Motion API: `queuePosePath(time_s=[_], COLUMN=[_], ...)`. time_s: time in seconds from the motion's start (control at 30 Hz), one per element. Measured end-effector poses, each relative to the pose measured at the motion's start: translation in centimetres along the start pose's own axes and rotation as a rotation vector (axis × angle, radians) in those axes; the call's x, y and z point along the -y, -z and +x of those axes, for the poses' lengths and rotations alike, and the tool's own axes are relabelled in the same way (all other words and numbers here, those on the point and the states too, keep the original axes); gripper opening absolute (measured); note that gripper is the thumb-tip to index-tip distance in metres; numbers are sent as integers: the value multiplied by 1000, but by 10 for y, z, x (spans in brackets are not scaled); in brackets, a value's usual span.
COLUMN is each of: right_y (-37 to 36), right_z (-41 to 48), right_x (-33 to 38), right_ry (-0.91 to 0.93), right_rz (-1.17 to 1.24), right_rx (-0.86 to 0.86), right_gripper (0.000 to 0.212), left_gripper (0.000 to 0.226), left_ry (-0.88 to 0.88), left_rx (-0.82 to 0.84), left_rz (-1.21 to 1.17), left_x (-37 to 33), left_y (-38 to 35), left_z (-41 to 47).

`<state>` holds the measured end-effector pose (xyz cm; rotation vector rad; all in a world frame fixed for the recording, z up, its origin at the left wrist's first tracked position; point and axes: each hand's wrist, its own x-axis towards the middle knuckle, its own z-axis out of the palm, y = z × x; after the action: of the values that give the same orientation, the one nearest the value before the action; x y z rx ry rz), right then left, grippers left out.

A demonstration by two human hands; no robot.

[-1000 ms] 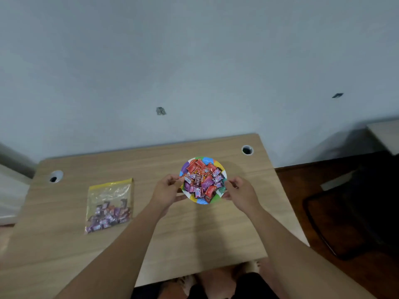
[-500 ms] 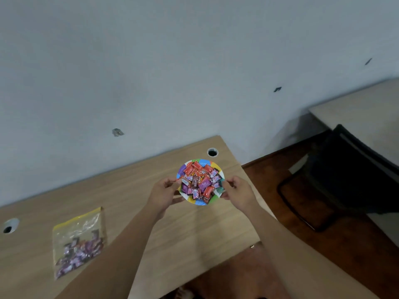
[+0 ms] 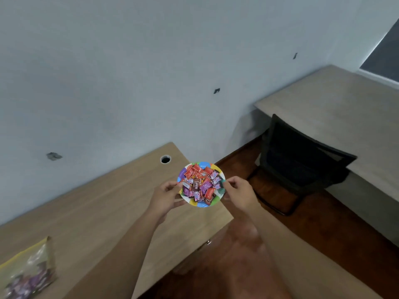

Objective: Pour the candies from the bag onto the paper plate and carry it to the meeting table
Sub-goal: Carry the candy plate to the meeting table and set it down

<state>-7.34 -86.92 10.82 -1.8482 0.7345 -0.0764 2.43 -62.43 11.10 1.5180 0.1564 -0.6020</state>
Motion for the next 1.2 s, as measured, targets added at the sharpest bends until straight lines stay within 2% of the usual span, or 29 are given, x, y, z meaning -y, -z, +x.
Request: queuePosePath(time_s=[0.2, 0.33, 0.43, 0.7, 1.2], right_y=[99, 162, 211, 321, 504], right_z=[0, -7, -18, -56, -66], right_x=[-39, -68, -87, -141, -250], right_ry=[19, -6, -30, -150, -338], right_rz=[-51, -25, 23, 181, 246], right_rx=[-48, -101, -154, -318, -651], right_gripper=[18, 17, 18, 23, 23], left_gripper=[10, 22, 22, 19, 17], left_ry=[7, 25, 30, 38, 64], left_rx=[43, 87, 132, 328, 675], left_rz=[23, 75, 110, 253, 440], left_x=[10, 22, 26, 25, 46], left_y=[-103, -171, -224, -351, -611], left_z=[-12, -17, -23, -45, -34])
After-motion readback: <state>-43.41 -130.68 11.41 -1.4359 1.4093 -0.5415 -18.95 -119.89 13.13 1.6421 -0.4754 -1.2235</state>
